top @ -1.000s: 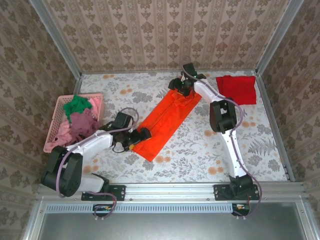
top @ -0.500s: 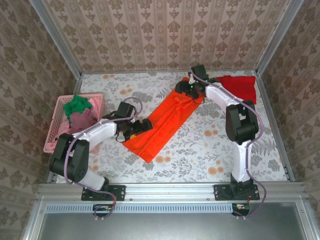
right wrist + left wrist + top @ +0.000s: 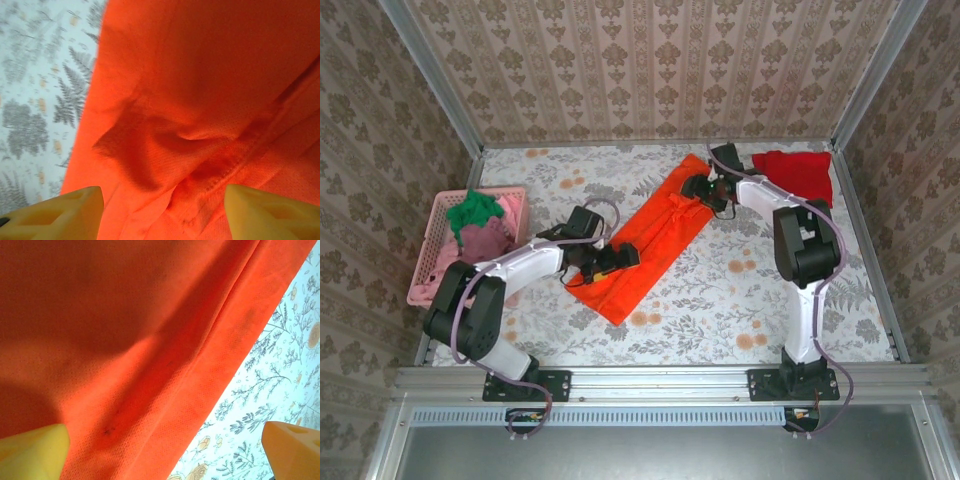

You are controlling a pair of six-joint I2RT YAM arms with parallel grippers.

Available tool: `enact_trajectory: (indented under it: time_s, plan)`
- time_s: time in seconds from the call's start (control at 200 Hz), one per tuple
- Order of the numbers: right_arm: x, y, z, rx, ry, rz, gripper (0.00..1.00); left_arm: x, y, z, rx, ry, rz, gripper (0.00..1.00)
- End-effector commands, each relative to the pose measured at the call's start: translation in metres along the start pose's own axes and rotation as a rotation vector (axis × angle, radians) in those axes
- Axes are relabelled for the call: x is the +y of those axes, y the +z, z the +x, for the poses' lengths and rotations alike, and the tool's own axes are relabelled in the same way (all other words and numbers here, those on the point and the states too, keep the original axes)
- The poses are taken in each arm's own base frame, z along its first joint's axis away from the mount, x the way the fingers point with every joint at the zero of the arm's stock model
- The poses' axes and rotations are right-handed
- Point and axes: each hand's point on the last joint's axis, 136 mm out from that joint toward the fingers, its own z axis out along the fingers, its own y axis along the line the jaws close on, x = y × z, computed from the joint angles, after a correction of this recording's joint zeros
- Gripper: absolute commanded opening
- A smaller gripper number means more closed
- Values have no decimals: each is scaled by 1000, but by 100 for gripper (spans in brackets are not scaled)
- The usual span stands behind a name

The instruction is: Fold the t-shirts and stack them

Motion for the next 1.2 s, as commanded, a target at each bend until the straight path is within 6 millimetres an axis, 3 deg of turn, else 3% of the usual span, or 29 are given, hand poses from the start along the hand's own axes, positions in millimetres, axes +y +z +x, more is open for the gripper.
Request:
enact_trajectory:
  time_s: [0.0,0.105,0.18,0.42,0.605,0.705,1.01,1.195]
  plan:
    - [-7,23,6,38,38,25,65,3,-14,-9,-41,36,-24,100]
    - [-14,32,2,42,35,57,64,17,-34,-25,-106,63,-56,100]
    - [-16,38,1,52,25,74,64,30,-37,-28,-106,62,-71,100]
    - [-19,46,-5,64,2,90,63,48,-22,-16,-57,12,-54,100]
    - [-19,62,-16,105,-39,111,63,54,1,8,21,1,-60,98]
    - [-8,73,-19,127,-40,72,62,55,12,21,61,17,-73,97]
    - [36,105,-25,167,-36,-83,62,13,33,67,196,128,-13,98]
    - [52,115,-30,152,-19,-143,62,-13,44,73,215,161,39,98]
